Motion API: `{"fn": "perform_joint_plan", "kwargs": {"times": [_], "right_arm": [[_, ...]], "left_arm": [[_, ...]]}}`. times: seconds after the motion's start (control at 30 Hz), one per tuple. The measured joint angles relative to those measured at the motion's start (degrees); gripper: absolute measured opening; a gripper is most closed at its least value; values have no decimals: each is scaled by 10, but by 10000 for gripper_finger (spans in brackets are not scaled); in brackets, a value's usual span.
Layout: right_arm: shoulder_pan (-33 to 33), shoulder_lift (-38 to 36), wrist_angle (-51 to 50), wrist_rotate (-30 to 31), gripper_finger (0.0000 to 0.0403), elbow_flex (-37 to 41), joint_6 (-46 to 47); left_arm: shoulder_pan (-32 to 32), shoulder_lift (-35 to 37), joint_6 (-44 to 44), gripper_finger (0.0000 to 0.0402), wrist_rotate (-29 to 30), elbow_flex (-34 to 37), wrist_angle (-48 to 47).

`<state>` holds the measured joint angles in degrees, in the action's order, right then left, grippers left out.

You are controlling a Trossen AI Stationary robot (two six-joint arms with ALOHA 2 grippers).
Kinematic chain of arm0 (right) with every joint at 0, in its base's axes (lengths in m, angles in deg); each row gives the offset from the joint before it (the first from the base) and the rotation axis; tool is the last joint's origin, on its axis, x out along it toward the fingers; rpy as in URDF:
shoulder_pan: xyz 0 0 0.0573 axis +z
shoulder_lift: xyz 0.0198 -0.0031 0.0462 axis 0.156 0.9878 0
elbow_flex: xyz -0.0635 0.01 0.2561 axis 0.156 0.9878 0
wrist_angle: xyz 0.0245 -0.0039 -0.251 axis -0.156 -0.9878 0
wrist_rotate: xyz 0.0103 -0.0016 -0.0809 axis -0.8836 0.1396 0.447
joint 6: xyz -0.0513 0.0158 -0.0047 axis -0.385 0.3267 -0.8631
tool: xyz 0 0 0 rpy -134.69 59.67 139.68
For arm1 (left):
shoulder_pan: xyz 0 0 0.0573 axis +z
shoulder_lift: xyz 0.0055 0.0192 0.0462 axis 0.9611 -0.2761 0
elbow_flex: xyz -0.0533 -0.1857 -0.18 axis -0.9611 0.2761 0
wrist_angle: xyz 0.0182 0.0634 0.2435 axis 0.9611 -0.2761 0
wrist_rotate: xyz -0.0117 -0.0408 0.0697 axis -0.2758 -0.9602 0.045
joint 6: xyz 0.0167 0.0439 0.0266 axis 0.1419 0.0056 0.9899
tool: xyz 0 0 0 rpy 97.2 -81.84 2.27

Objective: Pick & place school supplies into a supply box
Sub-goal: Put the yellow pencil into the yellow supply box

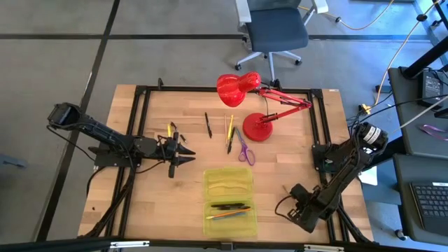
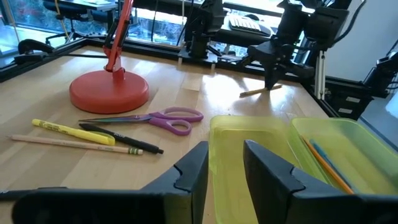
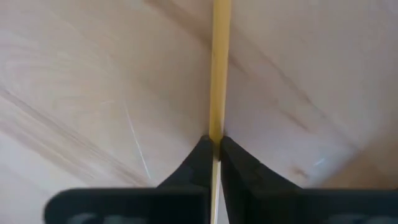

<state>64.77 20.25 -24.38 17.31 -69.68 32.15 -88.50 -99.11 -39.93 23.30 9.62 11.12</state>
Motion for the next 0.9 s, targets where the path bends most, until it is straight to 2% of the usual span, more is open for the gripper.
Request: {"fn": "perform_joint_plan", "kwargs": {"times": [0.27, 0.43, 0.53, 0.7, 0.9], "right_arm": [[-1, -6, -17, 8, 17, -1, -48], [-4, -8, -138, 42, 17, -46, -53], [-9, -10, -168, 43, 16, -81, -69], [-53, -11, -167, 64, 16, -123, -179], [-144, -12, -164, 94, 16, -143, -369]], "left_arm": [[0, 0, 0, 91, 0, 0, 0], [0, 0, 5, 93, 5, 0, 0], [0, 0, 14, 91, 5, 0, 0], [0, 0, 16, 92, 10, 0, 1], [0, 0, 16, 94, 13, 0, 1]]}}
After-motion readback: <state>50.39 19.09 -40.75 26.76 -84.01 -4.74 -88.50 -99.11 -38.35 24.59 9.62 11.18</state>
